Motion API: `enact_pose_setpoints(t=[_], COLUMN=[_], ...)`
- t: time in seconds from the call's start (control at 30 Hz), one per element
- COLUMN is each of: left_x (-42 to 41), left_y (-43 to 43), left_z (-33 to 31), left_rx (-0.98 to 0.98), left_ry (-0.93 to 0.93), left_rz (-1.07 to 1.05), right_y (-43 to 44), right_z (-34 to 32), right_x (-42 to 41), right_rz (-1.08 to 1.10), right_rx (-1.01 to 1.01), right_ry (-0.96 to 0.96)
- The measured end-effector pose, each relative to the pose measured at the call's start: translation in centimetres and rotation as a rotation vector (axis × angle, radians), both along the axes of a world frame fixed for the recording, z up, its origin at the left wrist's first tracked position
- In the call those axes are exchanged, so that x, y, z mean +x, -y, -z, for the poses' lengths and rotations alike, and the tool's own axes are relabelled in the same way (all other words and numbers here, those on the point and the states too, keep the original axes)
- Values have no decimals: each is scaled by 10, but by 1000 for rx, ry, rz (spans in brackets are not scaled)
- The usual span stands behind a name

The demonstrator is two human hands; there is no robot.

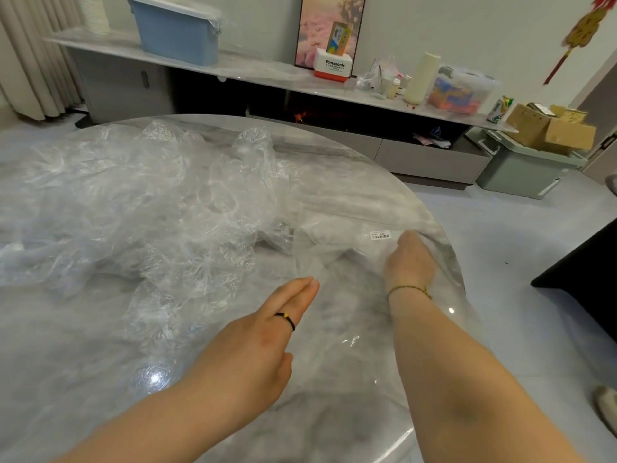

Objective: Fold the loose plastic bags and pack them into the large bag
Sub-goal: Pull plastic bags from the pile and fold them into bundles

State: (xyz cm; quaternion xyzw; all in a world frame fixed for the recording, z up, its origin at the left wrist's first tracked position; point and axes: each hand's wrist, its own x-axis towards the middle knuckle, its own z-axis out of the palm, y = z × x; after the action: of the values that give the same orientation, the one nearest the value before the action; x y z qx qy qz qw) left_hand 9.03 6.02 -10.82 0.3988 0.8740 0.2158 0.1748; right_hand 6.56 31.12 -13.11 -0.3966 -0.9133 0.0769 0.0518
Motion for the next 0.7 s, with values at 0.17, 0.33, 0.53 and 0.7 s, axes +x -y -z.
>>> enact_pose_setpoints(t=[0.17,0.33,0.53,0.7], left_x=[1,2,1,-1], left_y=[1,0,-4,-12], left_z=[1,3,7,11], left_rx=[-10,-71,-74,-96], left_ry=[-23,-32,-22,8], left_rz=[-9,-16,-25,-50], right_y=[1,-3,-30,-26], right_z=[17,21,15,17], right_x=[-6,-1,-13,-15], right_rz=[-192,-179,-32,1], right_rx=[128,119,69,132], right_ry=[139,231,235,214])
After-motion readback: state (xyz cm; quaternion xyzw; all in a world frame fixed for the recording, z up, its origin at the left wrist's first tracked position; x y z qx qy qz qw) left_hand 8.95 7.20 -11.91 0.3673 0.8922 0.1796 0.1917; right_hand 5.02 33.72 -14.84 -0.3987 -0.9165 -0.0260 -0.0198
